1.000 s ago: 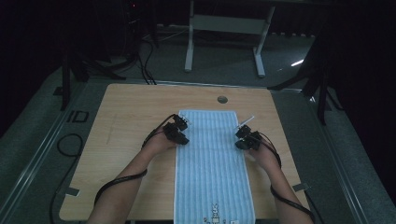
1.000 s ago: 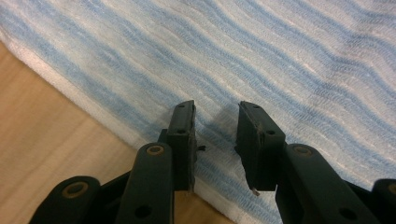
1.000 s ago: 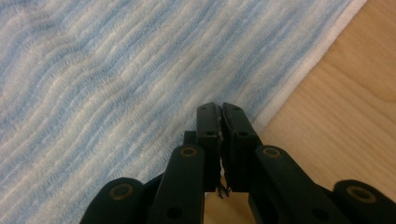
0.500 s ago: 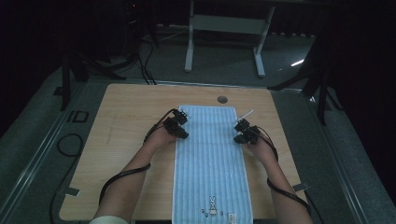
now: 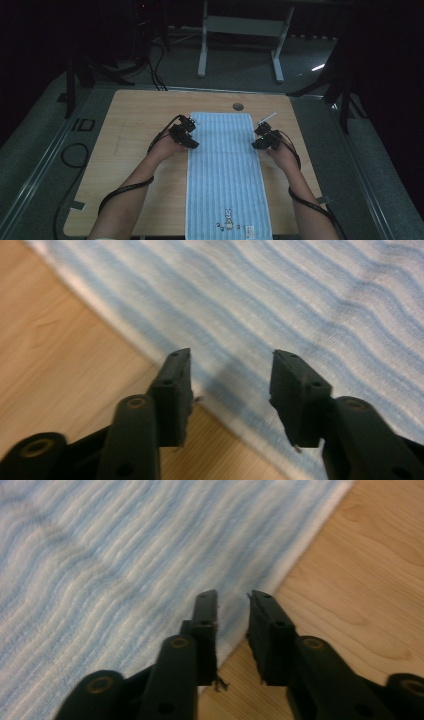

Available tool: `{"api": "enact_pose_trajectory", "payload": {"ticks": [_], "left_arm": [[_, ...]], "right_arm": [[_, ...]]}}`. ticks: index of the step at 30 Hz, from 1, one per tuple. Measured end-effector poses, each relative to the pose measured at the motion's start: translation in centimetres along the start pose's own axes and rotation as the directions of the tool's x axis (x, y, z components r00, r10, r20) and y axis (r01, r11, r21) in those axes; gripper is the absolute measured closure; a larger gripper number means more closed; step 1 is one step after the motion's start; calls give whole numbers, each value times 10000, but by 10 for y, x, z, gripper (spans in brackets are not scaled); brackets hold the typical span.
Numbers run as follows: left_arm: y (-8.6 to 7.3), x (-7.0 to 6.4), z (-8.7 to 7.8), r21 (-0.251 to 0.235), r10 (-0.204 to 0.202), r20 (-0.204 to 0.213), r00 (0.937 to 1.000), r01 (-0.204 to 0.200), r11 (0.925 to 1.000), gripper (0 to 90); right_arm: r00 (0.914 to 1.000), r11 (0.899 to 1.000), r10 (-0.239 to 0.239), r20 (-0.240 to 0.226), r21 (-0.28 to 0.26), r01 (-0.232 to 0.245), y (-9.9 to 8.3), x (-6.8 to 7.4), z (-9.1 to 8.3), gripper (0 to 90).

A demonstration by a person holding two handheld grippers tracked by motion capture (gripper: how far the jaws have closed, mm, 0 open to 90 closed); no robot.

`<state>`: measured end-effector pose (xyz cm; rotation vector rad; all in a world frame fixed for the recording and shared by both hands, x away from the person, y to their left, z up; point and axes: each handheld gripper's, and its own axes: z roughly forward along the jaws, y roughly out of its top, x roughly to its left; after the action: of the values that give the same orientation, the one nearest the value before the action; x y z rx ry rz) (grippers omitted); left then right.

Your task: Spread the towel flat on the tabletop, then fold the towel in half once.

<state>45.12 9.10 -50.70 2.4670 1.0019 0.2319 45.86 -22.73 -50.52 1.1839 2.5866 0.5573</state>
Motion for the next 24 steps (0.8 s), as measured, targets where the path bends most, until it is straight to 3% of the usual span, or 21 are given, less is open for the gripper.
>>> {"api": "enact_pose_trajectory", "payload": {"ticks": [5, 10, 12, 18, 24], "left_arm": [[-9, 12, -3, 13, -623, -304, 9976, 624, 9981, 458], [-14, 21, 5, 52, -1177, -350, 9924, 1179, 9930, 453], [-14, 20, 8, 22, -1184, -187, 9928, 1185, 9930, 452], [-11, 16, 19, 184, -1073, -204, 9940, 1077, 9940, 452], [-6, 10, 25, 176, -772, -208, 9968, 776, 9968, 473]], "right_arm": [[9992, 9992, 401, 10, -50, -401, 3, -6, 2, 567], [9969, 9969, 790, 19, -2, -790, 8, -11, 7, 535], [9962, 9962, 870, 91, 66, -871, 9, -13, 10, 536], [9936, 9937, 1056, 391, 327, -1069, 8, -16, 21, 535], [9925, 9918, 1205, 191, 414, -1212, 6, -17, 26, 557]]}}
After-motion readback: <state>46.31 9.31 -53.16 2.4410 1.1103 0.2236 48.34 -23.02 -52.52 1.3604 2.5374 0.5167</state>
